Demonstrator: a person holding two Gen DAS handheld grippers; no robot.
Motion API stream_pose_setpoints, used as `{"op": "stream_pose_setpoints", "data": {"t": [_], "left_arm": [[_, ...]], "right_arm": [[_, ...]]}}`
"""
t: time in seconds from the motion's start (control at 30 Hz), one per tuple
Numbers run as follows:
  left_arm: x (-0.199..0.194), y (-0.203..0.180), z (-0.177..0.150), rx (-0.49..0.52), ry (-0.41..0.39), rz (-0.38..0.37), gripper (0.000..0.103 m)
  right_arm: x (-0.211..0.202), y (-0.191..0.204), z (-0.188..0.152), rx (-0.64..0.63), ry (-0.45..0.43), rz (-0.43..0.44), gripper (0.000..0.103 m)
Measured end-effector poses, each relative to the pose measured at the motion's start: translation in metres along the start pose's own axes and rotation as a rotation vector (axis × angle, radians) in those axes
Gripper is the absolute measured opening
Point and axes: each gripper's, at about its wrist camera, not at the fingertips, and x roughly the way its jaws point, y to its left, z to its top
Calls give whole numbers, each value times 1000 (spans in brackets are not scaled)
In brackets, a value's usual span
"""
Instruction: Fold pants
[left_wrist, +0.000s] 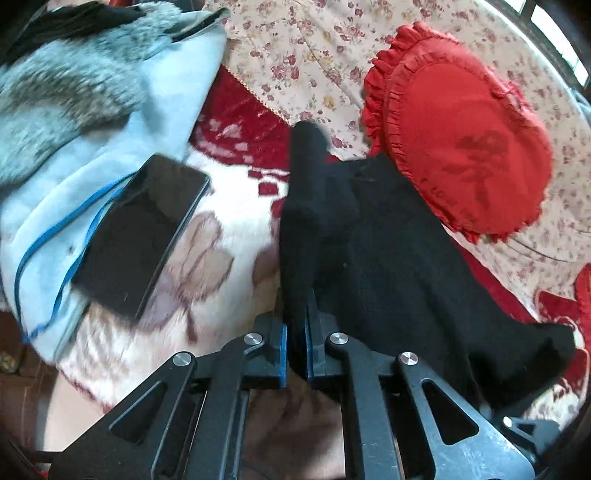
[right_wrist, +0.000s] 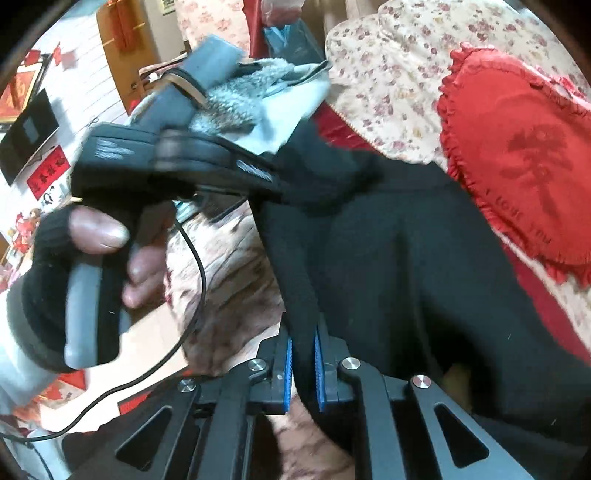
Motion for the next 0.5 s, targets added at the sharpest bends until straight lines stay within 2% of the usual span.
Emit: {"op": "stream_pose_setpoints", "data": {"t": [0.13, 0.33, 0.5], "left_arm": [[-15, 12, -29, -25, 5, -2, 5], [-23, 23, -70, -70, 30, 15, 5], [-24, 20, -86, -22, 41, 40, 6]], "right_arm": [[-10, 4, -15, 67, 4, 97, 5], [-12, 19, -37, 80, 36, 139, 5], [-4, 11, -57, 152, 75, 160, 5]]}}
